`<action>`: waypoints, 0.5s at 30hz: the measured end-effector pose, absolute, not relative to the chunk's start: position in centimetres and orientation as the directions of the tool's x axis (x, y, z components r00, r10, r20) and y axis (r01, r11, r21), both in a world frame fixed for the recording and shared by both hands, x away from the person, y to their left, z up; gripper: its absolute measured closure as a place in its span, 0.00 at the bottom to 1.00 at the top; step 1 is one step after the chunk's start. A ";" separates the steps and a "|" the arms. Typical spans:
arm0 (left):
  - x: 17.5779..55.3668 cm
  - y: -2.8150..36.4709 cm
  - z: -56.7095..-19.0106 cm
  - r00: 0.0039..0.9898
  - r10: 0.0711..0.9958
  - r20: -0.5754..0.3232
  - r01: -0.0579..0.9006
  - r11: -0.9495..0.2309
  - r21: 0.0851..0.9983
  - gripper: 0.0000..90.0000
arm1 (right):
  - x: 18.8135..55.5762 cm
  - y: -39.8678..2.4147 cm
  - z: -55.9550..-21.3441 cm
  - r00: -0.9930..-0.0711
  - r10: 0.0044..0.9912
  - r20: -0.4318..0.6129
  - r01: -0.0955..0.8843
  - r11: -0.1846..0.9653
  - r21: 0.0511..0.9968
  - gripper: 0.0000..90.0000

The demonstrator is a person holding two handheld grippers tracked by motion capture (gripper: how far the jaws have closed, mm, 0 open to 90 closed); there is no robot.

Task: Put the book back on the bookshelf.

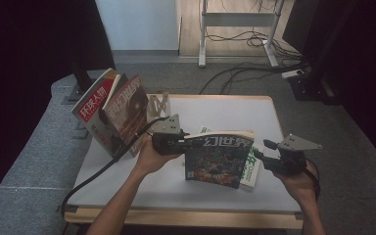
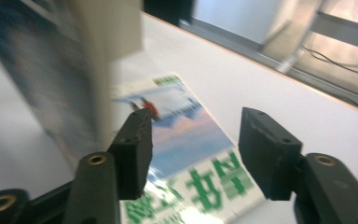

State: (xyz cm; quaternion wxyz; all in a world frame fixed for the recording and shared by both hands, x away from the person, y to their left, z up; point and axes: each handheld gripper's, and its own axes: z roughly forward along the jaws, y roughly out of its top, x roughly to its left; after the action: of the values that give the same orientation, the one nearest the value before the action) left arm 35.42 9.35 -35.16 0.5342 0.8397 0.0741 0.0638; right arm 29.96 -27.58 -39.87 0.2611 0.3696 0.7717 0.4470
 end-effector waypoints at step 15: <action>35.4 9.3 -34.8 0.981 0.191 0.026 0.064 -0.450 0.891 0.90 | 31.3 -29.9 -46.3 -0.434 0.900 -0.049 0.544 0.305 0.781 0.15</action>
State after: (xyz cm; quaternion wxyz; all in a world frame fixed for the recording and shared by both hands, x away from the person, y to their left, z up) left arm 35.38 9.29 -34.77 0.5192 0.8491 0.0751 0.0614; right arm 31.31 -29.92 -46.27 0.2497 0.4699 0.7683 0.3559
